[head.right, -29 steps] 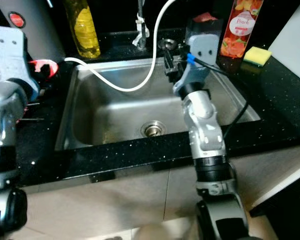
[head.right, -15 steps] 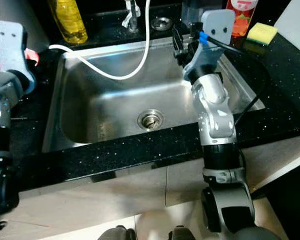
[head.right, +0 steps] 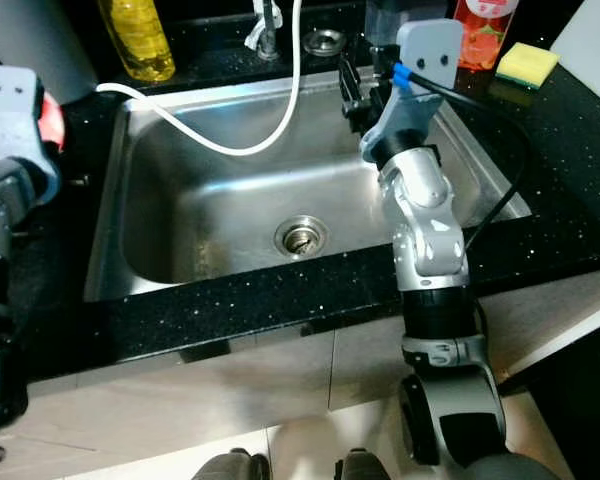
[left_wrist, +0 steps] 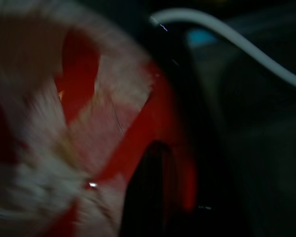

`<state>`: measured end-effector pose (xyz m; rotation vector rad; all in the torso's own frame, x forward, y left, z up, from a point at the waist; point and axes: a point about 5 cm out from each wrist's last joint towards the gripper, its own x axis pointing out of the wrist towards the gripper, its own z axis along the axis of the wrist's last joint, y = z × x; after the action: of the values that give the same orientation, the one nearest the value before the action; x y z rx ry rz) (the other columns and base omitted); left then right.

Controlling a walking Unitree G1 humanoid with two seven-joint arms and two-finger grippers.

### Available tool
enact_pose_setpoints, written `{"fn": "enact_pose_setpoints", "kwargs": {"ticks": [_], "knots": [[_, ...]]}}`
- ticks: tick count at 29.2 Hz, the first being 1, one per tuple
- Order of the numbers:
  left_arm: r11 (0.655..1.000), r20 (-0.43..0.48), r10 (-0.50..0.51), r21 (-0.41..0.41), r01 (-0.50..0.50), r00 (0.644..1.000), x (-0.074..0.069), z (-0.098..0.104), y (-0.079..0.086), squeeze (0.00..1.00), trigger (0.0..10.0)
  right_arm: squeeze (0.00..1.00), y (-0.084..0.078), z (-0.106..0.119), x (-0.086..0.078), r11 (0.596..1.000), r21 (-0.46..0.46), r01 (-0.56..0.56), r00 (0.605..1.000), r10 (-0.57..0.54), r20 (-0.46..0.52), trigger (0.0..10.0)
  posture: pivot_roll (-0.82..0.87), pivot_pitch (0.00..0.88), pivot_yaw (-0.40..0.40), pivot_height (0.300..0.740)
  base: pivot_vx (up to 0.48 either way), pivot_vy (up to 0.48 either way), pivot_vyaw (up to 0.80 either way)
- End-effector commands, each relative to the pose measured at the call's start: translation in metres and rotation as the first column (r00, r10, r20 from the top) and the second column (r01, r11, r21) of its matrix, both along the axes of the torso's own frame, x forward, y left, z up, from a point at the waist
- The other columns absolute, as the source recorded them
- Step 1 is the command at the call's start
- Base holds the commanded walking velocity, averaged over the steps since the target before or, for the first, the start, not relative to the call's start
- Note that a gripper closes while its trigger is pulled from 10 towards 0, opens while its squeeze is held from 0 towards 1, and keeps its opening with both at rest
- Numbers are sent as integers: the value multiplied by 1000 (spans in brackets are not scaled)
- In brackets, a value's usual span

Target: Kitchen organization

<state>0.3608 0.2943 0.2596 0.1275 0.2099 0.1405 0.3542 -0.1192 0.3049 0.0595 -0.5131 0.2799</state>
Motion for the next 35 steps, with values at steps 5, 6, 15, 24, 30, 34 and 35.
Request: {"fn": "enact_pose_setpoints", "kwargs": {"ticks": [5,6,15,24,30,34,35], "knots": [[995,38,18,99,-22,999,-6,-3,11,0,0,0,9,0,1,999,7,-37,999,37,0,10000,65,127,29,740,0,0,0],[992,66,3,124,-11,998,-6,1,8,0,0,0,9,0,1,999,7,-37,999,37,0,10000,63,121,30,740,0,0,0],[884,256,-400,363,296,880,0,32,-70,0,10000,0,8,-2,-1,999,18,-26,1000,26,3,10000,41,100,50,740,0,0,0],[615,30,-748,406,676,663,-5,-14,-163,0,10000,0,5,-10,-6,999,33,1,1000,-1,-6,10000,4,87,79,740,0,0,0],[578,-144,-777,226,784,613,3,-64,-178,0,10000,0,1,-14,-11,999,36,25,1000,-25,-16,10000,-17,97,101,740,0,0,0],[607,-219,-753,133,784,620,6,-87,-173,255,10000,0,-1,-17,-13,998,39,41,999,-40,-21,10000,-28,96,109,740,0,0,0],[625,-224,-737,133,769,638,7,-89,-170,1000,10000,0,-1,-17,-13,998,40,43,999,-42,-21,10000,-28,91,110,740,0,0,0]]}}
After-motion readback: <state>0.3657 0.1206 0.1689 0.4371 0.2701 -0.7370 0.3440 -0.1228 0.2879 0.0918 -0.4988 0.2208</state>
